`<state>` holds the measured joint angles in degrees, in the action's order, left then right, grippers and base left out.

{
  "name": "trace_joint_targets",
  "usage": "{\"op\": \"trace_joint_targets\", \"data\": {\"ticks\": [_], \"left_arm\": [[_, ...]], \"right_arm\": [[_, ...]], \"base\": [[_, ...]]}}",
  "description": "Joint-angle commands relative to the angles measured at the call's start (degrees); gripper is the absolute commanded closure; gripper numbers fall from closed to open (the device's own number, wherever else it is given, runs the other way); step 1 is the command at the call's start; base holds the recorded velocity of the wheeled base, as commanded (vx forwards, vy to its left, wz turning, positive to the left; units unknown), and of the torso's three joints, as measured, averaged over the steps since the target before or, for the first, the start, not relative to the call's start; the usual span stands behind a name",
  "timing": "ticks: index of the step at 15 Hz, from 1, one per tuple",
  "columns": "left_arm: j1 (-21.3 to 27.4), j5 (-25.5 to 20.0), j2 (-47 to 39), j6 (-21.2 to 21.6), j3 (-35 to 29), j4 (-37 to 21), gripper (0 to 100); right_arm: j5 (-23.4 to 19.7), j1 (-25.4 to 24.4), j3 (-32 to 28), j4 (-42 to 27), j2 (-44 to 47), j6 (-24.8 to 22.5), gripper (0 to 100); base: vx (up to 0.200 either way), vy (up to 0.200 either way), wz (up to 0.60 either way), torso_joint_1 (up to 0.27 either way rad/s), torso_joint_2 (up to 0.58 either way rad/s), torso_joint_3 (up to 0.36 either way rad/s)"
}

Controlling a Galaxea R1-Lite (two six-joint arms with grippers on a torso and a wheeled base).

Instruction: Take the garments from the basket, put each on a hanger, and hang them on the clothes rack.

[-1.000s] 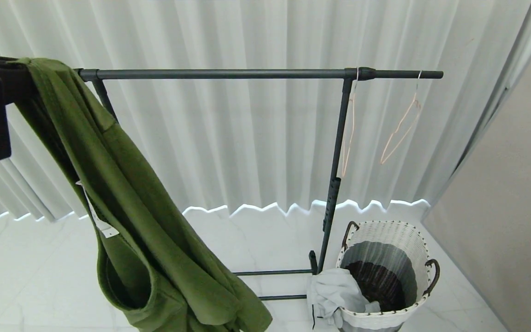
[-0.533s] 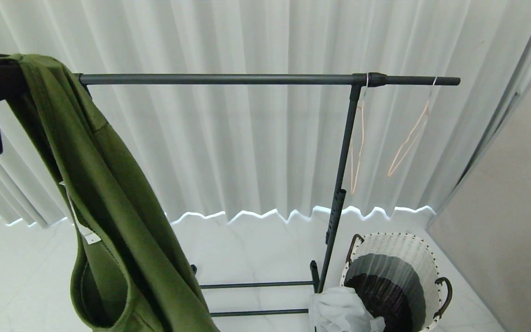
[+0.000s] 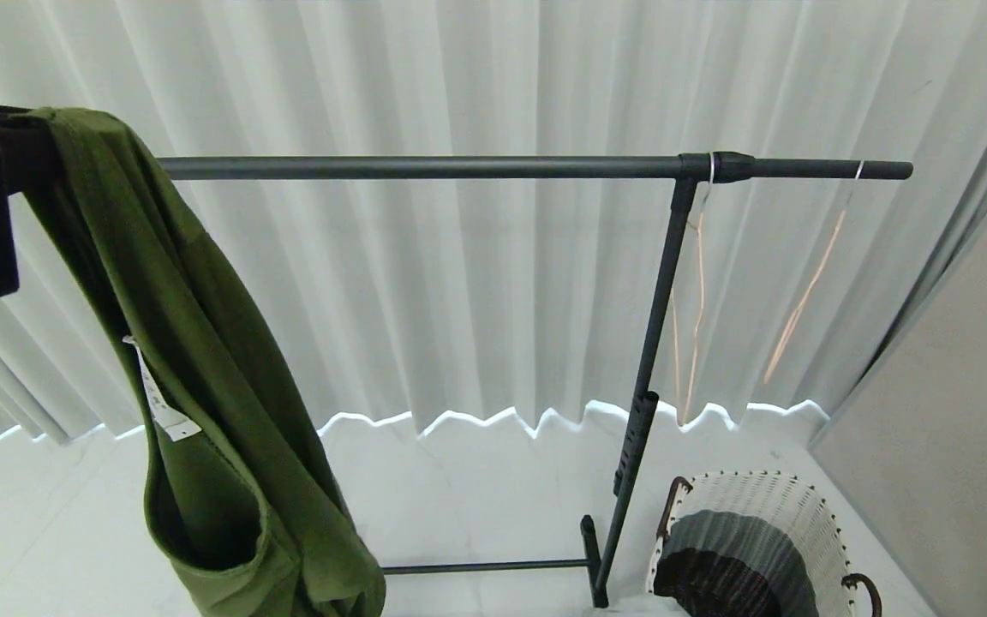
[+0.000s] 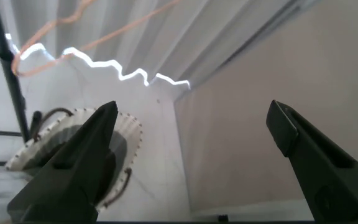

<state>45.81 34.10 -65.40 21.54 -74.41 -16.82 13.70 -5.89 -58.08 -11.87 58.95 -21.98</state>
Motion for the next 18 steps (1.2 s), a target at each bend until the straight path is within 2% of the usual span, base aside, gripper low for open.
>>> {"op": "trace_joint_targets", "data": {"ticks": [1,4,7,13,17,18], "left_arm": [[-0.5,0.0,-0.3,-0.1,0.6,0.0,100],[-1.3,-0.1,0.1,-0.2,2.1,0.0,100],[-1.3,-0.2,0.4,-0.4,3.4,0.0,100],[-2.7,-0.1,0.5,-0.8,3.9,0.0,100],[-3.3,-0.2,1.5,-0.9,5.9,0.1,100],[-3.3,-0.2,1.5,-0.9,5.9,0.1,100]], "right_arm": [[-0.7,0.0,1.2,0.7,0.6,-0.1,0],[-1.7,-0.1,3.8,6.0,3.3,0.0,0],[-6.6,-0.1,3.6,8.3,9.0,3.7,0],[-6.4,-3.9,2.7,16.4,23.6,14.9,0],[-5.3,-4.0,-3.6,17.2,32.3,18.7,0],[-5.3,-4.0,-3.6,17.2,32.3,18.7,0]], "base": [[0.2,0.0,0.0,0.007,0.0,0.002],[0.133,0.0,0.0,0.002,0.0,0.0],[0.0,0.0,0.0,0.0,0.0,0.0],[0.0,0.0,0.0,0.0,0.0,0.0],[0.0,0.0,0.0,0.0,0.0,0.0],[0.0,0.0,0.0,0.0,0.0,0.0]]}}
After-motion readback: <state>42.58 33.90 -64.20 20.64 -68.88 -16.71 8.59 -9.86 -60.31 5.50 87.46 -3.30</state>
